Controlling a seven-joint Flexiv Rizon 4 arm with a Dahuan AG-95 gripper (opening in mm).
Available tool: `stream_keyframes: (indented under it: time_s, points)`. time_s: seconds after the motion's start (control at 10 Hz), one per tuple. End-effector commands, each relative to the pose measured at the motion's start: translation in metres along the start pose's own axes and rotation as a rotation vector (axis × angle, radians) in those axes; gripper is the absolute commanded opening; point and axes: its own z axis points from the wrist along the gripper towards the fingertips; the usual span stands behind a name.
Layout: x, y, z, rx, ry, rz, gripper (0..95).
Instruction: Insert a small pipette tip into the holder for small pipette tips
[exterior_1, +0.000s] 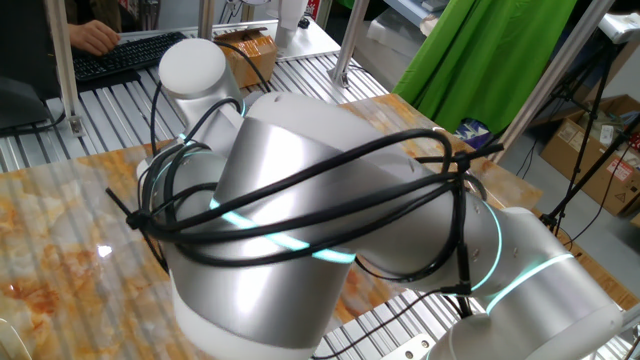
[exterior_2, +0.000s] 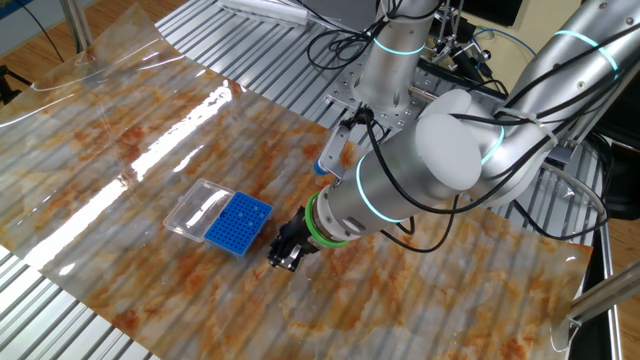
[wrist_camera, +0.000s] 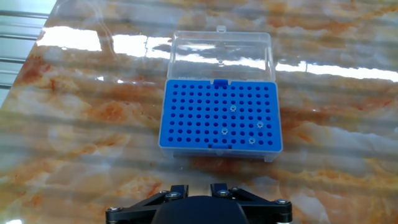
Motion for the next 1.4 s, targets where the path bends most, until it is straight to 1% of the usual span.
stream_keyframes:
  time_s: [0.1,0.4,1.4]
  points:
    - [0.0002,-0.0001,-0.0001,-0.003,-0.001,-0.003,19.0]
    - [0.0014,-0.0019,0.0006,-0.007,-0.011,-0.012,19.0]
    - [0.0011,-0.0068,0.0028,-0.014,-0.015,-0.024,19.0]
